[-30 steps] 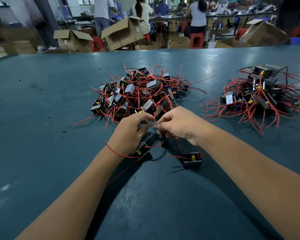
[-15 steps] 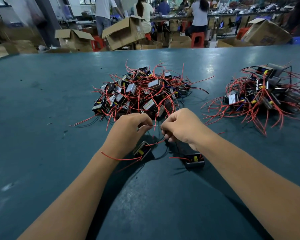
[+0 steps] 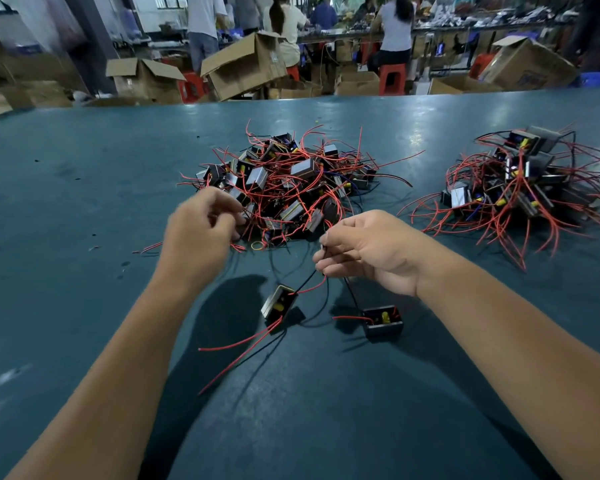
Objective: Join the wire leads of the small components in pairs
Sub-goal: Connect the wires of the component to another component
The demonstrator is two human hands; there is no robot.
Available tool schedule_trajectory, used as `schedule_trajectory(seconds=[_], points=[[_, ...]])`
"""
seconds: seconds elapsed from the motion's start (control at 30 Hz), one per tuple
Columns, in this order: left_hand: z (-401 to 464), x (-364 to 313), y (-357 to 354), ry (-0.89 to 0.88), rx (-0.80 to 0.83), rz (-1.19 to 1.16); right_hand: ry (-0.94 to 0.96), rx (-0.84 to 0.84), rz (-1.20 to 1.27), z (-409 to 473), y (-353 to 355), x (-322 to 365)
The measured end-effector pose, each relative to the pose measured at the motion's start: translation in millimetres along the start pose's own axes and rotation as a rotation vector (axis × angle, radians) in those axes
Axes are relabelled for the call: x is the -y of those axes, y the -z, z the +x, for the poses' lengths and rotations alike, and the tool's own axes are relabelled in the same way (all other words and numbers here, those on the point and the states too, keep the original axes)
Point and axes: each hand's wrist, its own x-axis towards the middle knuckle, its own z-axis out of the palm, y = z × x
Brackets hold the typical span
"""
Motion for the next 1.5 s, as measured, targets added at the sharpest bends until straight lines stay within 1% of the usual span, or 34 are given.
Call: schedule_trajectory(seconds=[0.03,0.07,0.1,0.13,0.17,0.2,0.27,0.37,0.53,0.63,0.7,0.77,0.83,0.97,1.07,1.13,1.2,1.3,1.37,1.43,1.5], points=[[-1,-4,10,0.013,0.057,-0.064,-0.008,0.023,0.042,-2,-1,1],[-4,-9,19,0.029,0.198,-0.115,-0.013,0.045,0.077,-5,-2,1],[-9,-12,25,0.05,0.396,-0.103,-0.014,0.067,0.111,-7,-3,1],[-14,-13,27,0.065,0.595,-0.024,-0.01,0.084,0.149,-9,-4,1],[-19,-13,26,0.066,0.743,0.083,-0.002,0.099,0.187,-10,-6,0],[-23,-12,21,0.047,0.816,0.192,0.012,0.11,0.215,-10,-7,0],[-27,-11,10,0.009,0.809,0.299,0.049,0.118,0.238,-12,-9,0],[-25,-10,6,0.012,0.828,0.273,0.109,0.106,0.2,-15,-12,-1],[-23,-10,16,-0.054,0.886,0.32,0.283,-0.009,-0.197,-29,-3,-11],[-23,-11,18,-0.062,0.895,0.291,0.352,-0.023,-0.349,-39,6,-18],[-25,-11,15,-0.074,0.886,0.321,0.395,-0.037,-0.474,-45,10,-23],[-27,-10,9,-0.084,0.887,0.356,0.429,-0.044,-0.547,-51,11,-28],[-29,-11,2,-0.093,0.875,0.384,0.447,-0.061,-0.566,-53,12,-31],[-29,-13,2,-0.135,0.818,0.363,0.453,-0.121,-0.644,-47,10,-31],[-28,-14,6,-0.108,0.762,0.221,0.446,-0.126,-0.669,-40,7,-29],[-30,-16,3,-0.093,0.791,0.169,0.459,-0.109,-0.64,-36,7,-29],[-32,-16,-2,-0.11,0.801,0.19,0.463,-0.081,-0.624,-33,8,-28],[-31,-14,-3,-0.04,0.78,0.163,0.405,-0.001,-0.649,-29,11,-24],[-31,-13,-1,0.006,0.782,0.149,0.341,0.045,-0.81,-26,14,-20],[-30,-12,-2,0.018,0.79,0.141,0.304,0.043,-1.033,-22,13,-18],[-31,-12,-3,0.013,0.778,0.148,0.285,0.044,-1.177,-20,9,-16]])
